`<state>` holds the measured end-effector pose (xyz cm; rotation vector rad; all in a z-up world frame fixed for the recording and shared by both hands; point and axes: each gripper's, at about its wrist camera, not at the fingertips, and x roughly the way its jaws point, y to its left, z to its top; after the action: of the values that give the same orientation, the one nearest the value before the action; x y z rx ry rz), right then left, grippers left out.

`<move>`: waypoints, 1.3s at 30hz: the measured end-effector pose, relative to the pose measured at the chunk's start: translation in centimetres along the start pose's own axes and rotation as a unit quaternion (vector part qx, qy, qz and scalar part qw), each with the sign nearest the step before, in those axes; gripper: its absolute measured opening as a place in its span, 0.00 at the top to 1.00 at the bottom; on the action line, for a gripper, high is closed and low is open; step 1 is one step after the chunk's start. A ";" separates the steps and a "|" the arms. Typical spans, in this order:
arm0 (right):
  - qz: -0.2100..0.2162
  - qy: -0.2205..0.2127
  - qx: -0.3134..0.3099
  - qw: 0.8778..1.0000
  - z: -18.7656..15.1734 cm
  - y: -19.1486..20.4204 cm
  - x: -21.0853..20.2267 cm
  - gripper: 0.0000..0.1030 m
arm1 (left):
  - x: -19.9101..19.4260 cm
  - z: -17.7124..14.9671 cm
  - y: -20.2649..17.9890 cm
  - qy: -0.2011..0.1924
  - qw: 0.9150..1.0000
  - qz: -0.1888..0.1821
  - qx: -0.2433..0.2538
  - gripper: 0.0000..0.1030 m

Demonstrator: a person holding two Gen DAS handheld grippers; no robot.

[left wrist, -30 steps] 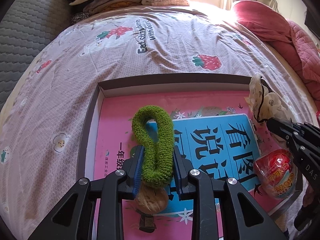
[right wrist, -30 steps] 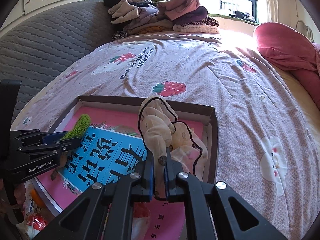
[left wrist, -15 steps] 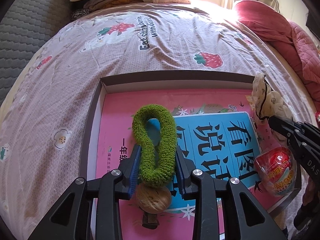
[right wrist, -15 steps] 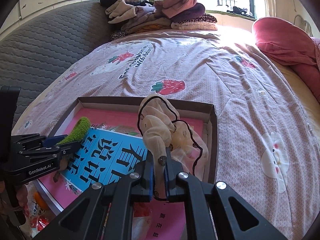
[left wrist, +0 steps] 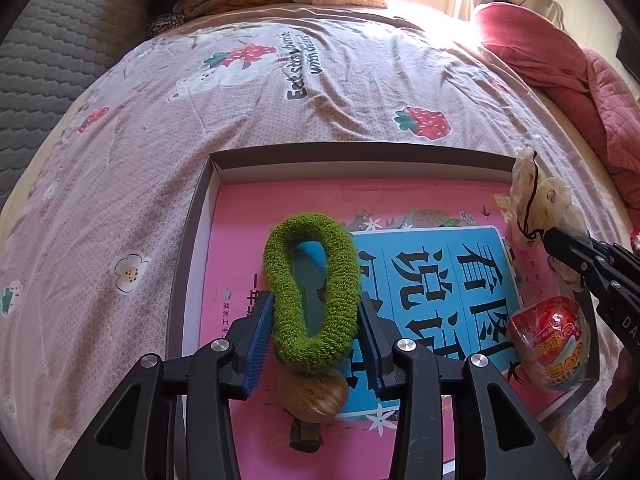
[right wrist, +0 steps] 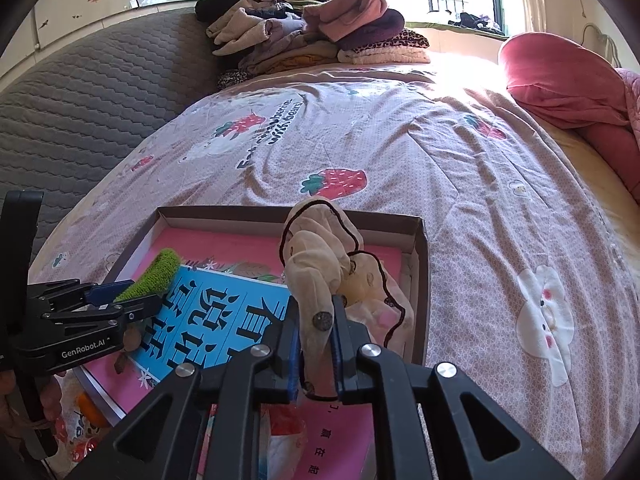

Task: Organize objects
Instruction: 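Open the left tool to drop the ring onto the workbook while the right tool releases the cloth, then withdraw both open tools up and away from the box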

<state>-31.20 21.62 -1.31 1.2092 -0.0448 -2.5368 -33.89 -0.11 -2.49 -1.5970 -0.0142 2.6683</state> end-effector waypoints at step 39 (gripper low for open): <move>0.035 -0.047 -0.018 0.998 1.7 1.8 -4.6 0.75 | -5.2 0.2 0.0 -0.026 0.999 -0.032 -0.008 0.45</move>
<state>-29.28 21.16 3.58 1.0555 -0.0607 -2.5217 -31.61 -0.23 2.15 -1.5047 -0.0873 2.6674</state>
